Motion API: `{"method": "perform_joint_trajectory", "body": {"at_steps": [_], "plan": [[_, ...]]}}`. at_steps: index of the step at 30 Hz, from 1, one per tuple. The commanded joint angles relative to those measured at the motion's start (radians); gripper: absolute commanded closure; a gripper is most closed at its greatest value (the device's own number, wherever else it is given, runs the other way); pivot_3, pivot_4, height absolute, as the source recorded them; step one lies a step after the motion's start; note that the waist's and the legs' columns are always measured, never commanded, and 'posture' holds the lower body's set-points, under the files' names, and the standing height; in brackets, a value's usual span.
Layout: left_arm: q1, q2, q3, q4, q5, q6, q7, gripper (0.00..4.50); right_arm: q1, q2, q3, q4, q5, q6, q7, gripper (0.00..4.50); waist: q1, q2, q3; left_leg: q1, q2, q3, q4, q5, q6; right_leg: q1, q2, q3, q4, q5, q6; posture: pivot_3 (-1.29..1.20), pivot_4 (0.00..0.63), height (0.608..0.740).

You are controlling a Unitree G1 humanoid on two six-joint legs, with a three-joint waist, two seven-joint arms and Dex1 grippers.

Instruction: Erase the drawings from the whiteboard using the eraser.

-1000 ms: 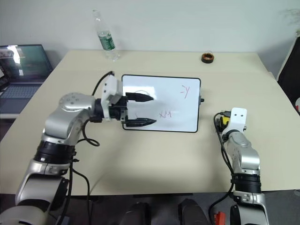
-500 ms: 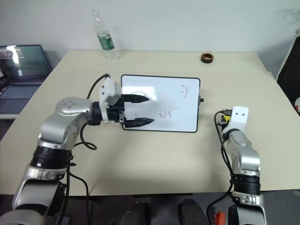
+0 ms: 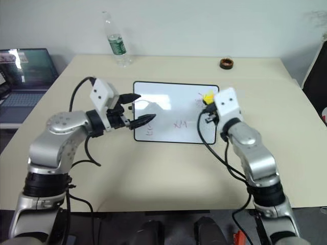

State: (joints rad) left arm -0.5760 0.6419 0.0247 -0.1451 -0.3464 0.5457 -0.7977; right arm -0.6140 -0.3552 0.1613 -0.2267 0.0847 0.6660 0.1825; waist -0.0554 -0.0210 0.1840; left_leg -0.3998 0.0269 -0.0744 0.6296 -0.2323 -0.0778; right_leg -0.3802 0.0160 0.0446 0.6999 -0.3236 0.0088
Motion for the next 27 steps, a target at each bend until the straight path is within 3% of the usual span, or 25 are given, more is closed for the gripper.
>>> {"method": "perform_joint_trajectory", "body": {"at_steps": [1,8,20,27], "plan": [[0.018,0.014,-0.001,-0.045,-0.012,0.008,-0.017,0.0,-0.088,0.021,0.032,0.13,-0.065,-0.101,0.013,3.27,0.0,0.0,0.0,0.0,0.0,0.0,0.0,0.0,0.0,0.0,0.0,0.0,0.0,0.0,0.0,0.0,0.15,0.74],[0.037,0.012,-0.004,-0.078,-0.031,0.005,-0.053,0.0,-0.184,0.03,0.03,0.368,-0.134,-0.241,0.03,3.27,0.005,0.0,0.0,-0.001,0.001,0.0,0.0,0.0,0.0,-0.001,-0.002,-0.001,-0.001,0.0,0.0,0.0,0.15,0.74],[0.019,-0.003,-0.01,-0.079,-0.031,-0.001,-0.062,0.0,-0.107,-0.058,0.085,0.291,-0.198,-0.197,0.197,3.27,0.005,0.0,0.0,0.0,0.001,0.0,0.0,0.0,0.0,0.0,-0.002,0.0,0.001,0.0,0.0,0.0,0.15,0.74],[0.011,-0.011,-0.016,-0.071,-0.026,-0.007,-0.076,0.0,-0.201,-0.039,0.028,0.406,-0.261,-0.25,0.086,3.27,0.004,0.0,0.0,0.0,0.0,0.0,0.001,0.0,0.0,0.0,-0.002,0.0,0.001,0.0,0.0,0.0,0.15,0.74]]}}
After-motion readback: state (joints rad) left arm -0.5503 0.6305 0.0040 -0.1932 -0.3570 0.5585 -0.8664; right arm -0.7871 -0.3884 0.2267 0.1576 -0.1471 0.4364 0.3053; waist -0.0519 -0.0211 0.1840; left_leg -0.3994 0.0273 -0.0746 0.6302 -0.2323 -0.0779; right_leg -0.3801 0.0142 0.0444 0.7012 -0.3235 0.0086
